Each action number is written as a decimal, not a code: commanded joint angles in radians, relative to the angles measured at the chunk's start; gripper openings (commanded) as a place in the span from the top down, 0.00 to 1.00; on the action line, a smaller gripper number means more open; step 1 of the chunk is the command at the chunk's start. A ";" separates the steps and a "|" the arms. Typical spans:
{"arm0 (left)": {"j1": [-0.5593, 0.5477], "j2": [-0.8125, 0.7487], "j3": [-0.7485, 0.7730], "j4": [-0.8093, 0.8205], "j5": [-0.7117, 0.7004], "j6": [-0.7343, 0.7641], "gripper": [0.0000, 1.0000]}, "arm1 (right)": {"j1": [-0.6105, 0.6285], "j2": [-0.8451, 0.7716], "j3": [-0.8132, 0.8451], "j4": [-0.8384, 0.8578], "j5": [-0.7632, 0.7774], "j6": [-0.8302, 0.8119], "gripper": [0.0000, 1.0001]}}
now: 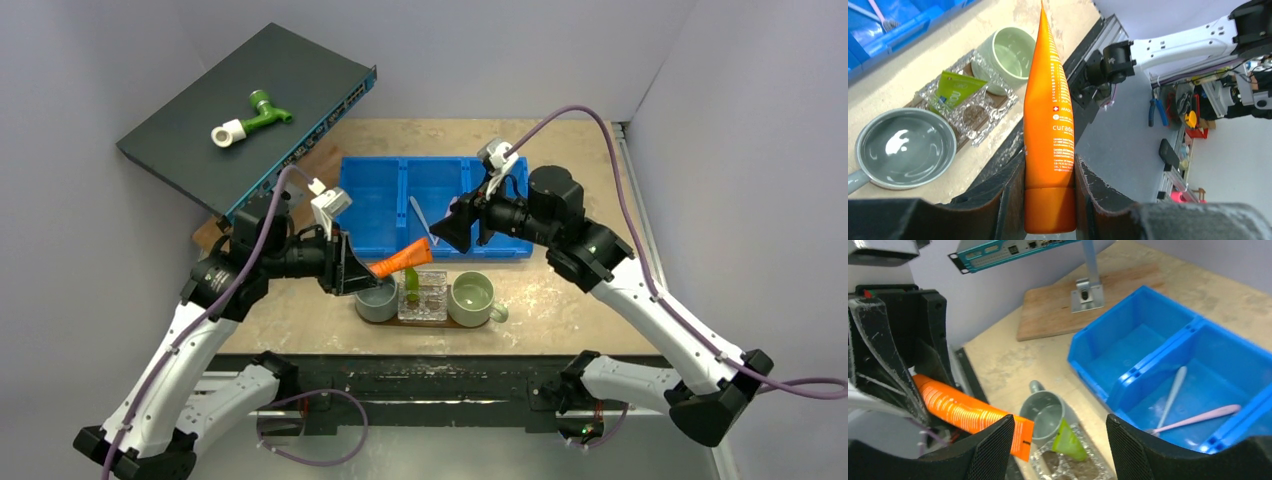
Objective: Prepare toiletry sets of a toothbrush and toothpaste on the tray
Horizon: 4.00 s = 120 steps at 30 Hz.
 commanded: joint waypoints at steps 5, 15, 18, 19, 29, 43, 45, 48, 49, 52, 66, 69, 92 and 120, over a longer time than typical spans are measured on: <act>0.013 -0.045 -0.011 0.170 0.042 -0.086 1.00 | -0.086 -0.039 -0.154 0.329 -0.385 0.314 0.31; 0.015 -0.062 -0.028 0.274 0.122 -0.149 1.00 | -0.090 -0.042 -0.249 0.578 -0.560 0.488 0.33; 0.015 -0.066 -0.044 0.329 0.160 -0.180 1.00 | -0.090 -0.043 -0.263 0.625 -0.588 0.523 0.36; 0.015 -0.067 -0.047 0.340 0.170 -0.185 1.00 | -0.089 -0.045 -0.269 0.647 -0.601 0.537 0.38; 0.015 -0.083 -0.071 0.437 0.255 -0.212 1.00 | -0.088 -0.058 -0.304 0.769 -0.663 0.620 0.46; 0.017 -0.082 -0.075 0.436 0.305 -0.184 1.00 | -0.089 -0.049 -0.324 0.887 -0.693 0.716 0.62; 0.015 -0.079 -0.077 0.441 0.307 -0.185 1.00 | -0.089 -0.043 -0.322 0.892 -0.692 0.723 0.62; 0.015 -0.078 -0.081 0.455 0.309 -0.190 1.00 | -0.089 -0.034 -0.324 0.904 -0.696 0.735 0.63; 0.015 -0.078 -0.082 0.459 0.308 -0.191 1.00 | -0.089 -0.031 -0.323 0.904 -0.698 0.735 0.63; 0.015 -0.077 -0.082 0.465 0.309 -0.192 1.00 | -0.088 -0.025 -0.328 0.902 -0.705 0.737 0.65; 0.016 -0.073 -0.080 0.475 0.303 -0.192 1.00 | -0.087 -0.012 -0.330 0.874 -0.731 0.722 0.68; 0.015 -0.068 -0.081 0.476 0.300 -0.193 1.00 | -0.084 -0.010 -0.329 0.876 -0.737 0.722 0.72; 0.015 -0.035 -0.014 0.312 0.176 -0.111 0.40 | -0.069 -0.036 -0.159 0.443 -0.668 0.428 1.00; 0.015 -0.077 0.020 0.006 -0.364 0.086 0.00 | -0.044 0.046 0.342 -0.635 0.008 -0.037 1.00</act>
